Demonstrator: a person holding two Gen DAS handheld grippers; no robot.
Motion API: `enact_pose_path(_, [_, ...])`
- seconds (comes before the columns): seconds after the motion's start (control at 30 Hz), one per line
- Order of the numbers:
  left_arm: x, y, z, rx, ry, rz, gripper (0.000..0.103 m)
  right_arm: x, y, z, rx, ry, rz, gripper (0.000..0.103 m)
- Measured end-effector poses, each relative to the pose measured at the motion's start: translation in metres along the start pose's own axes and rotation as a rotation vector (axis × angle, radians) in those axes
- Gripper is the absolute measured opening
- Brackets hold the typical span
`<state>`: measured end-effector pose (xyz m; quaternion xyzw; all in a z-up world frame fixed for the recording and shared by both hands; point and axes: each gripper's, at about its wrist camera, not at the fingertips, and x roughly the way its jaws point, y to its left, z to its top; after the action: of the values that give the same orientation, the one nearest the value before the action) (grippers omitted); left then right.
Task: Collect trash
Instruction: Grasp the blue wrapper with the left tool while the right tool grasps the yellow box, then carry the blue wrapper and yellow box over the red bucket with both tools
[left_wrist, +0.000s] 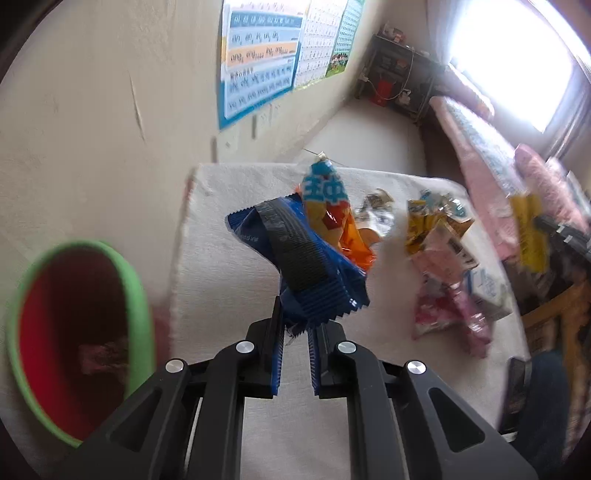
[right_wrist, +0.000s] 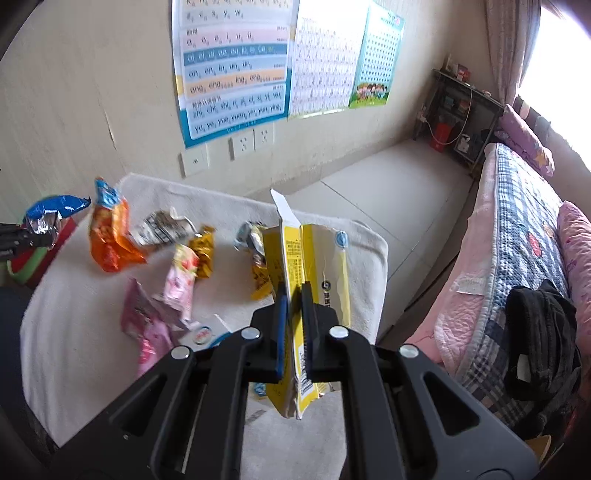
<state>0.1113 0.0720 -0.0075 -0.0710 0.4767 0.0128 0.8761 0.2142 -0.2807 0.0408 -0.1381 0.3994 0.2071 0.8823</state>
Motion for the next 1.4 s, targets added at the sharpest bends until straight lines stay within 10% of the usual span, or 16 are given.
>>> enact_pose_path(0.63, [-0.068,0.008,-0.020,-0.039,-0.088,-0.078,0.009,-0.047,0.061,0.006,0.023,-0.088,0.092,0.008])
enact_pose_path(1.4, [-0.112,0.095,-0.048,-0.169,-0.143,0.012,0.009,-0.028,0.207,0.048,-0.076,-0.100,0.285,0.008])
